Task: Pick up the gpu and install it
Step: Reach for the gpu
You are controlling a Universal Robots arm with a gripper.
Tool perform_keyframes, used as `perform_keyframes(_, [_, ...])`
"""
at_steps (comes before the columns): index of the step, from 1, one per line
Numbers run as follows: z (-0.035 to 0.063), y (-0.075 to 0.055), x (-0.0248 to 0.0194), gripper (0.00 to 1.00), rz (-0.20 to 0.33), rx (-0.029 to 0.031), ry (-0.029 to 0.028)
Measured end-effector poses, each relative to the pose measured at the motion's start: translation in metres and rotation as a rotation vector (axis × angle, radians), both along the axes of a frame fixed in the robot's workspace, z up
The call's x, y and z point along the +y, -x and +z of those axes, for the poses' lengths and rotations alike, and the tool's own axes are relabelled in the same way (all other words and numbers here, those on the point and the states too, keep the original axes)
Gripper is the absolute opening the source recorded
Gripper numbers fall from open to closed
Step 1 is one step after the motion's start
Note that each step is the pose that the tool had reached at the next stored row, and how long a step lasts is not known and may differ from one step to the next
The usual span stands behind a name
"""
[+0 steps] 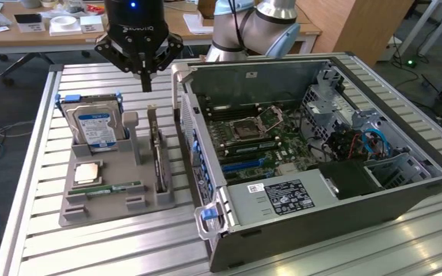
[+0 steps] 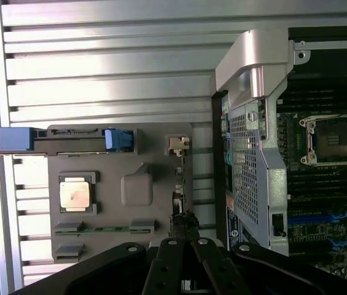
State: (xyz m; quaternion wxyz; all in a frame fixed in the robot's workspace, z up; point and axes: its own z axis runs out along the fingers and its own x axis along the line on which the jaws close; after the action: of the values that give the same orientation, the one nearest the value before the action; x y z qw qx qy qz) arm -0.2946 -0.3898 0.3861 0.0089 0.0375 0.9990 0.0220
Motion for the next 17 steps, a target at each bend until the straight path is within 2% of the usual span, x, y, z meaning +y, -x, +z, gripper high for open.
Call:
perform_keyframes(3, [0.0000,0.000,-0.0013,0.11,0.000,0.0001,0.0001])
perform_keyframes(6, [0.0000,0.000,-0.0047,0.11,0.000,0.0001,0.0000])
perform_keyframes(17, [0.0000,0.000,-0.0242,0.11,0.000,0.0001,0.0001])
